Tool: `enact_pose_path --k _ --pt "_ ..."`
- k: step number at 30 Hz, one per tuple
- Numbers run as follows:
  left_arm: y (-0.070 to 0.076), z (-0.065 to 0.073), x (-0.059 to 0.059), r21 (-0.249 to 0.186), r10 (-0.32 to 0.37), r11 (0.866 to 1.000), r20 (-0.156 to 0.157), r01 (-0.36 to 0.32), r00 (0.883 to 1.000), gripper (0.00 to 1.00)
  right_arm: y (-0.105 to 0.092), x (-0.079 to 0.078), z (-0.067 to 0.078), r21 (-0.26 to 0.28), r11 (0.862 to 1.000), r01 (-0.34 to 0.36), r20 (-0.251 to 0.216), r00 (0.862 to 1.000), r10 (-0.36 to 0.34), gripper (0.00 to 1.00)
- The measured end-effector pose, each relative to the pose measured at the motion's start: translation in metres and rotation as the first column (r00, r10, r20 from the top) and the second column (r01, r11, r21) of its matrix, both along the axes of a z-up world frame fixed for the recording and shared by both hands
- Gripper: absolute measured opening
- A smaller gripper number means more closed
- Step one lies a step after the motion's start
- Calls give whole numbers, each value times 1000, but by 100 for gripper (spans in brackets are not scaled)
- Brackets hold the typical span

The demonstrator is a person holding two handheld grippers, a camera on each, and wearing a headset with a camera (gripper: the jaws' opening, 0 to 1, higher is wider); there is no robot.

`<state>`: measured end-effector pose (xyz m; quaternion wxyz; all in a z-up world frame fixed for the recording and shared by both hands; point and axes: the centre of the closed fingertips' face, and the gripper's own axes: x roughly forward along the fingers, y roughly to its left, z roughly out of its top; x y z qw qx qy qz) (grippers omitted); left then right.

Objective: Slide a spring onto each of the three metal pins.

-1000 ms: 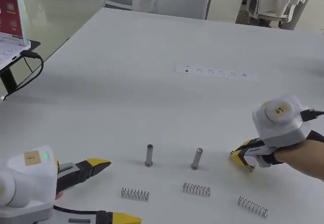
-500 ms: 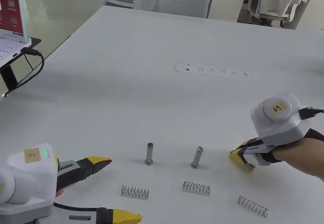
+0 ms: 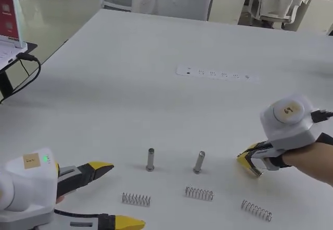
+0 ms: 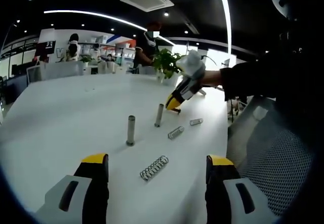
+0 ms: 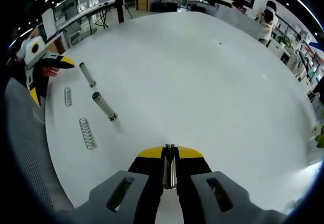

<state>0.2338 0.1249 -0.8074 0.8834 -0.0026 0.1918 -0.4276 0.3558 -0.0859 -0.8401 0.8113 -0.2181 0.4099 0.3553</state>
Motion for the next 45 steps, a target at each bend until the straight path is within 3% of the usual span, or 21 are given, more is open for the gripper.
enact_pose_path --k 23,45 --pt "-2 8 -1 11 -24 1000 19 24 1000 75 -6 -15 24 35 999 35 42 998 -36 6" --pt "-6 12 -6 17 -35 999 26 35 999 74 -9 -24 30 68 996 55 58 997 -59 6"
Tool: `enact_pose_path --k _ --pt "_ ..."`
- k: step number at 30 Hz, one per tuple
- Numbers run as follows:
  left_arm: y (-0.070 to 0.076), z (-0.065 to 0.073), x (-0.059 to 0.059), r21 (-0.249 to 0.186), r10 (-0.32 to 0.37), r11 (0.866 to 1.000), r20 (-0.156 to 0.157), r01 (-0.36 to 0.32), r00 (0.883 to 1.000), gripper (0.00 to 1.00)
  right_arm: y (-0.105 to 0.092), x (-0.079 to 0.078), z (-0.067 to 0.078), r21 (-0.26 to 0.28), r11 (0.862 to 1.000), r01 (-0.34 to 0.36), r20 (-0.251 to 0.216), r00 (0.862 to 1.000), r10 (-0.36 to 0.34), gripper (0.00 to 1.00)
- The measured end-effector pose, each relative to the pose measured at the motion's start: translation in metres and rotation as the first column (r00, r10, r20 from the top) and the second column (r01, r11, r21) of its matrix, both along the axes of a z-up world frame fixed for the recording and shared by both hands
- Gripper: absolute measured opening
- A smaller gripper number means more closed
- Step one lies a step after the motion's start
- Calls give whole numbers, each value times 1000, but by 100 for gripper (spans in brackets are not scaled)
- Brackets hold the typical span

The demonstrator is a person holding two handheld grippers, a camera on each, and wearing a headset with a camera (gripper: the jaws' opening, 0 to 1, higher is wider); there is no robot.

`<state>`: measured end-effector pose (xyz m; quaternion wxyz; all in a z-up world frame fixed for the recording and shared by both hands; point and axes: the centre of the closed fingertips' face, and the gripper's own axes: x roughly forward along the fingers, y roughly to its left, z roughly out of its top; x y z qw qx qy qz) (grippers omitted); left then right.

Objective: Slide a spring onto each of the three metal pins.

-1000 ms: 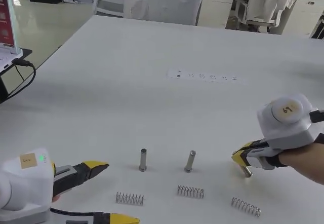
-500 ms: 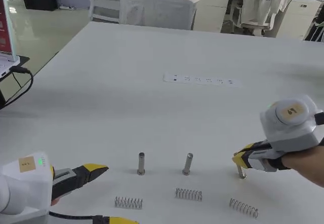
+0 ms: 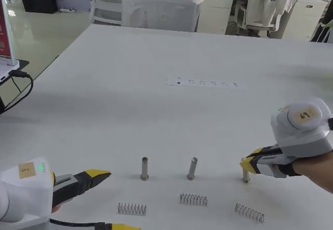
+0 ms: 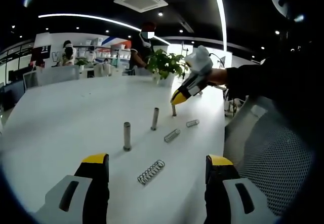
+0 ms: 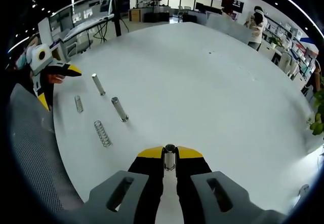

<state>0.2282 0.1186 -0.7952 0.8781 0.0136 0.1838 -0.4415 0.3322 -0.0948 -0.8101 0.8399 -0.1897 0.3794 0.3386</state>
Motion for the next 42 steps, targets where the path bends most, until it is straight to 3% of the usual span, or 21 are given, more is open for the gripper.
enact_pose_path --k 14,20,42 --pt "-2 -2 -1 6 -4 1000 -6 4 1000 74 -5 -6 2 9 1000 -13 5 1000 13 6" --pt "-2 -3 -1 1 -3 1000 -6 3 1000 73 -11 -10 -4 -8 1000 -13 -8 1000 13 6" --pt "-2 -3 -1 0 -1 1000 -8 1 1000 73 -15 -9 -10 -12 1000 -15 -22 1000 15 8"
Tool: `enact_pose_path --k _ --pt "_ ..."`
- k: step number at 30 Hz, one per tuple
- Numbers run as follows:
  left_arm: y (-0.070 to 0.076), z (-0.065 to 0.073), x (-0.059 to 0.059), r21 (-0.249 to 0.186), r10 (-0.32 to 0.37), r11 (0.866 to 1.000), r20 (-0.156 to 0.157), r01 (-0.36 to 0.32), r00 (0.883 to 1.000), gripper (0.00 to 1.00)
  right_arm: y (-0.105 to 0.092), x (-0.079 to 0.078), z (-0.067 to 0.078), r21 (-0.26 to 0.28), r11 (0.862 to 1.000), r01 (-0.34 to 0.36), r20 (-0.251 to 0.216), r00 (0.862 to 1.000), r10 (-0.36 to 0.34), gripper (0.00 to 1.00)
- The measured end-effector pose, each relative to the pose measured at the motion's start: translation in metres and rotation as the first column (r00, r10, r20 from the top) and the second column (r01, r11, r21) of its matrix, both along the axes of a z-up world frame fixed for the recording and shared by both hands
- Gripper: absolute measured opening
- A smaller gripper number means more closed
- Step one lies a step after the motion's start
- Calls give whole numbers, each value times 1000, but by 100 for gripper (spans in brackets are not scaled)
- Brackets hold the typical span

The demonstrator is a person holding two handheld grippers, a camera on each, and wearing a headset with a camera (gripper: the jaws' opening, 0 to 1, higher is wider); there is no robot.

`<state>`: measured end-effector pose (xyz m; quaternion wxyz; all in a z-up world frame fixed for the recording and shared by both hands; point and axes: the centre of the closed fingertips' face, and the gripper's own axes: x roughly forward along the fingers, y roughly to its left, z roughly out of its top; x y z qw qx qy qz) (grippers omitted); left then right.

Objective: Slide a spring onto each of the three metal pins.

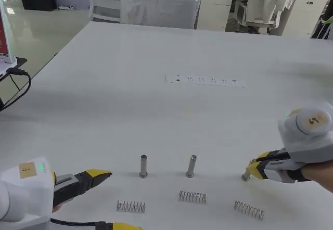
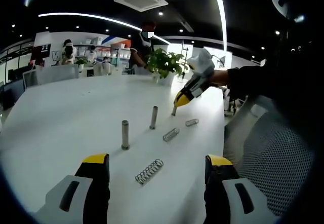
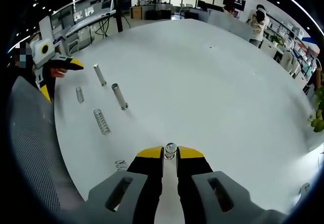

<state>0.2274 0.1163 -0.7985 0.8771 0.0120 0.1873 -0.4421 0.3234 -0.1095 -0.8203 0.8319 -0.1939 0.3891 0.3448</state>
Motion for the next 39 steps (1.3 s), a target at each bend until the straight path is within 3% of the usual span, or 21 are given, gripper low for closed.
enact_pose_path --k 15,39 --pt "0 1 0 3 -1 1000 1 1 1000 73 -12 -4 -5 -12 1000 14 -10 1000 -14 12" --pt "0 2 -1 4 -9 1000 4 9 1000 73 -27 -31 -3 -22 1000 9 -20 1000 -9 13"
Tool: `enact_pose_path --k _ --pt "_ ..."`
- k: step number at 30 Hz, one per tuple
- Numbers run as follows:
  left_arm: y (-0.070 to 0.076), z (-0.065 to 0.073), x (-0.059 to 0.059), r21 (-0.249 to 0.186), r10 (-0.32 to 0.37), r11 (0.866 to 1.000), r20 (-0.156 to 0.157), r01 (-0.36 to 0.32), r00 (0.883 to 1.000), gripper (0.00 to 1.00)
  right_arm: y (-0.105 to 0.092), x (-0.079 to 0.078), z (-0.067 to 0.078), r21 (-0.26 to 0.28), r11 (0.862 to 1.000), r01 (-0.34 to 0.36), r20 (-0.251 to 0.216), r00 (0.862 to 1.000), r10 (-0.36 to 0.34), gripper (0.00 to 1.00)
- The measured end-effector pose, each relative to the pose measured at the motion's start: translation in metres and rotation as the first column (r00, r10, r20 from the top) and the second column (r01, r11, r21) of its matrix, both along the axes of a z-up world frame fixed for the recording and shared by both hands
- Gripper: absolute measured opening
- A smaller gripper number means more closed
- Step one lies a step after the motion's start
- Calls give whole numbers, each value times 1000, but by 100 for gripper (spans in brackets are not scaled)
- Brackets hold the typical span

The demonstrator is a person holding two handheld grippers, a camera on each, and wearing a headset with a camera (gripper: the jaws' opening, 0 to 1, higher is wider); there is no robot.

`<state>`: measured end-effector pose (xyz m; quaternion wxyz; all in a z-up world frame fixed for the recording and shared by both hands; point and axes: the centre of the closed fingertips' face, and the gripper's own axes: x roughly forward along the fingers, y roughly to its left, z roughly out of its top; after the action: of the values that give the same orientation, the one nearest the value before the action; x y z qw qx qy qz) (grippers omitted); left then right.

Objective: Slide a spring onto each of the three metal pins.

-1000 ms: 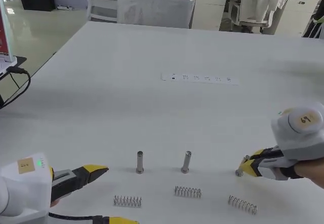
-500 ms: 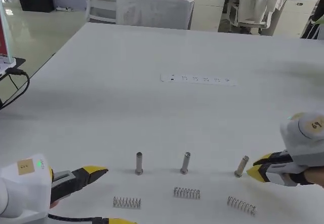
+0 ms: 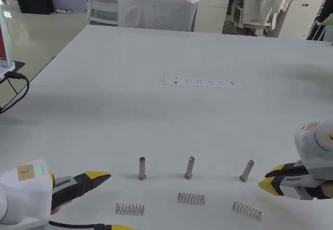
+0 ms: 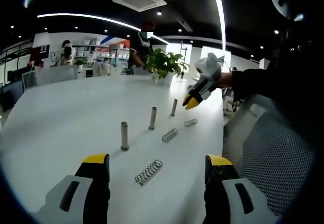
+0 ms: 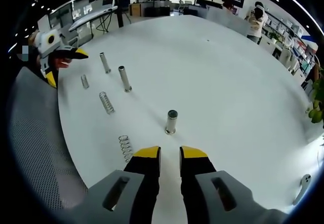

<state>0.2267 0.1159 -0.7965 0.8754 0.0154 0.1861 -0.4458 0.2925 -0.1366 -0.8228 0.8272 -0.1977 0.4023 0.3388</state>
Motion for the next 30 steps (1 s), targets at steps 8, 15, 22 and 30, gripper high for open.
enact_pose_path --k 8,15,22,30 --pt "-1 0 0 1 -2 1000 -1 2 1000 73 8 -18 1 -4 997 -80 -15 997 80 14" --pt "-1 -1 0 4 -1 1000 -3 1 1000 73 17 -35 -3 0 987 -162 -54 985 162 14" --pt "-1 -1 0 4 0 1000 -3 0 1000 73 25 -47 -12 2 974 -228 -99 969 227 15" --pt "-1 -1 0 3 4 1000 -6 -4 1000 73 25 -51 -21 -45 961 -274 -124 956 267 14"
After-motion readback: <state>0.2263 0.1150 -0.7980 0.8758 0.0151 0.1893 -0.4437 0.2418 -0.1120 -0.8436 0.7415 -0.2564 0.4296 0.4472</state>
